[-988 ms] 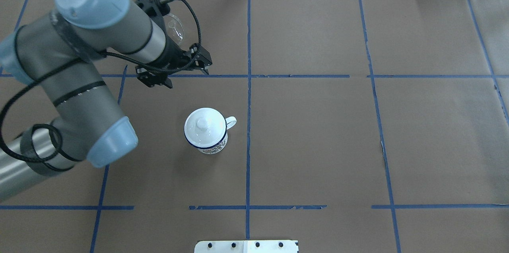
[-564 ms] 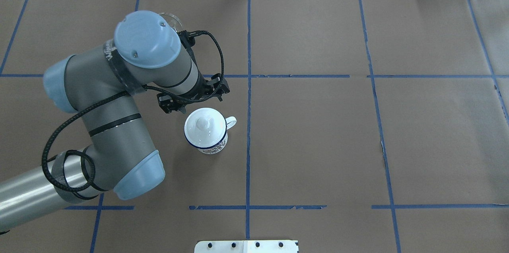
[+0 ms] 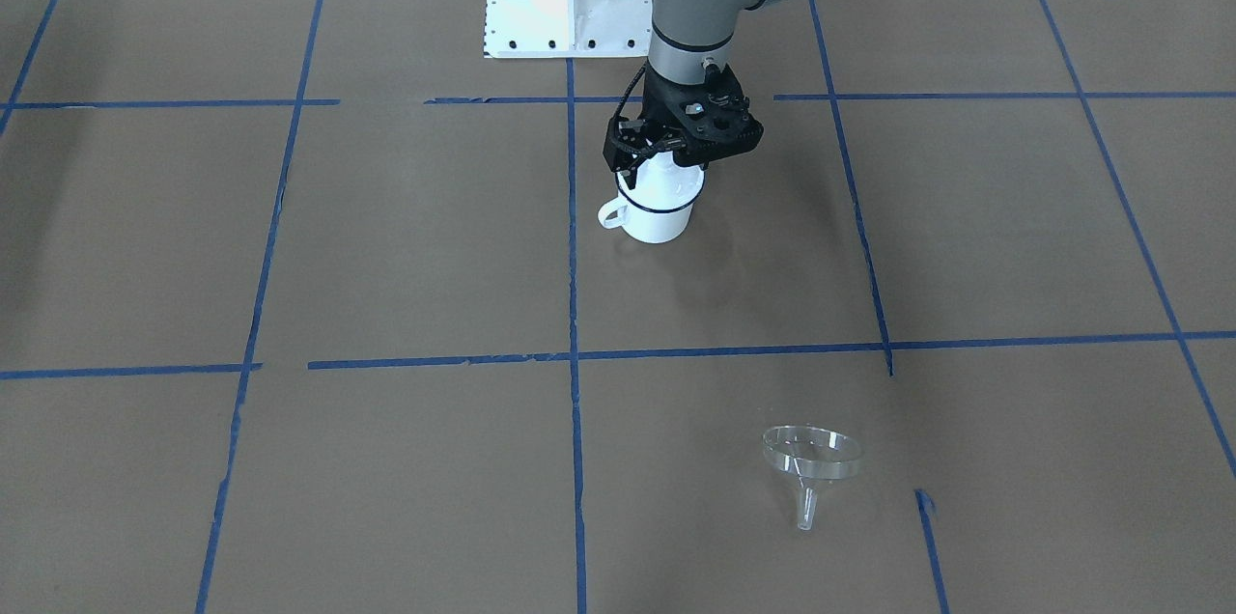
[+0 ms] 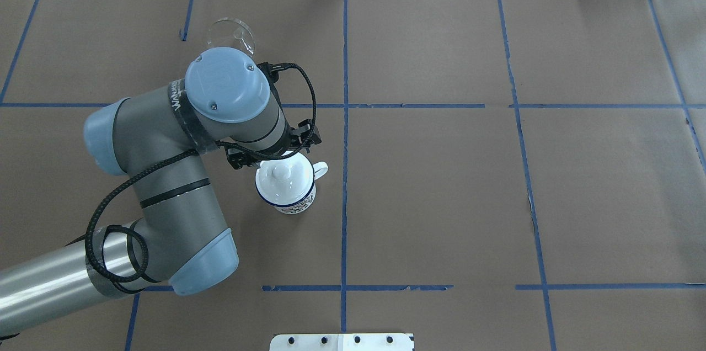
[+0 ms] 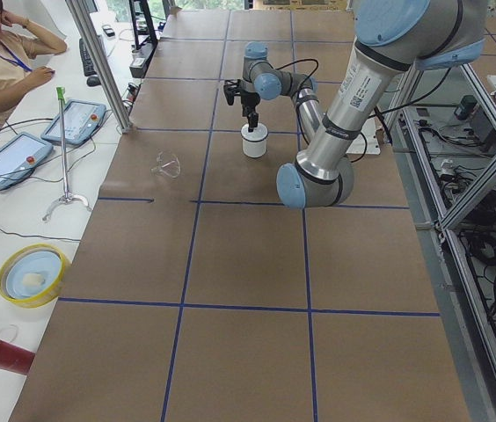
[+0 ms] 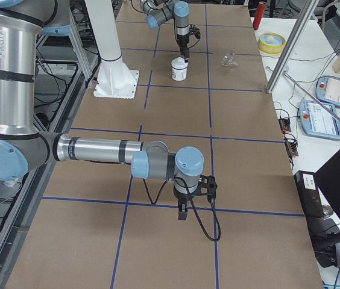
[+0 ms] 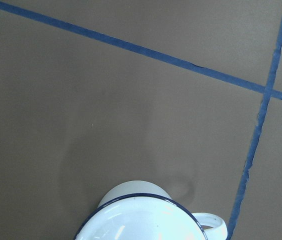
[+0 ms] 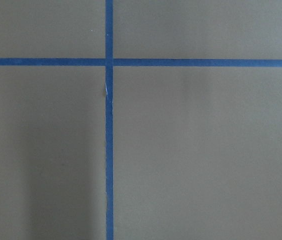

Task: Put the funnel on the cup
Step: 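Move the left gripper over the white lid on the mug, then lower the left gripper and close it on the lid knob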

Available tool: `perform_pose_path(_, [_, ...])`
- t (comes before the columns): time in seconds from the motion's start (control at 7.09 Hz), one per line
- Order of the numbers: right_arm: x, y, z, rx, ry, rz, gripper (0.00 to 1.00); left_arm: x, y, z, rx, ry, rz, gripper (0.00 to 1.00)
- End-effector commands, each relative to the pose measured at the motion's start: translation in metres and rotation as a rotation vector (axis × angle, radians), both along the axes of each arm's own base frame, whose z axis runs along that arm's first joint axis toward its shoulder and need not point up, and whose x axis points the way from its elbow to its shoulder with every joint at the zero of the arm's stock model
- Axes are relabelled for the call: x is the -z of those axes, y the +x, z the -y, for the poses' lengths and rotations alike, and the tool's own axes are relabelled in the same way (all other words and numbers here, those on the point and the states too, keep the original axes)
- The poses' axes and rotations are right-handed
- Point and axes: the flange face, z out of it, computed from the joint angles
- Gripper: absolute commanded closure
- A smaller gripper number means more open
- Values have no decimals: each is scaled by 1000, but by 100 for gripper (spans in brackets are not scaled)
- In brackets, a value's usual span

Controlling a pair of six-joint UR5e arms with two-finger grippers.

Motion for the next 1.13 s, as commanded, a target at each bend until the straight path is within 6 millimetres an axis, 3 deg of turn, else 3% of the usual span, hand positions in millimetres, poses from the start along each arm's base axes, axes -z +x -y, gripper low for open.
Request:
perform_pose_path(0.0, [0, 0, 0, 0, 0, 0, 0, 0, 6, -9, -17, -1, 1, 0])
perform_pose_path(0.99, [0, 0, 0, 0, 0, 0, 0, -8, 5, -15, -24, -13, 30, 0])
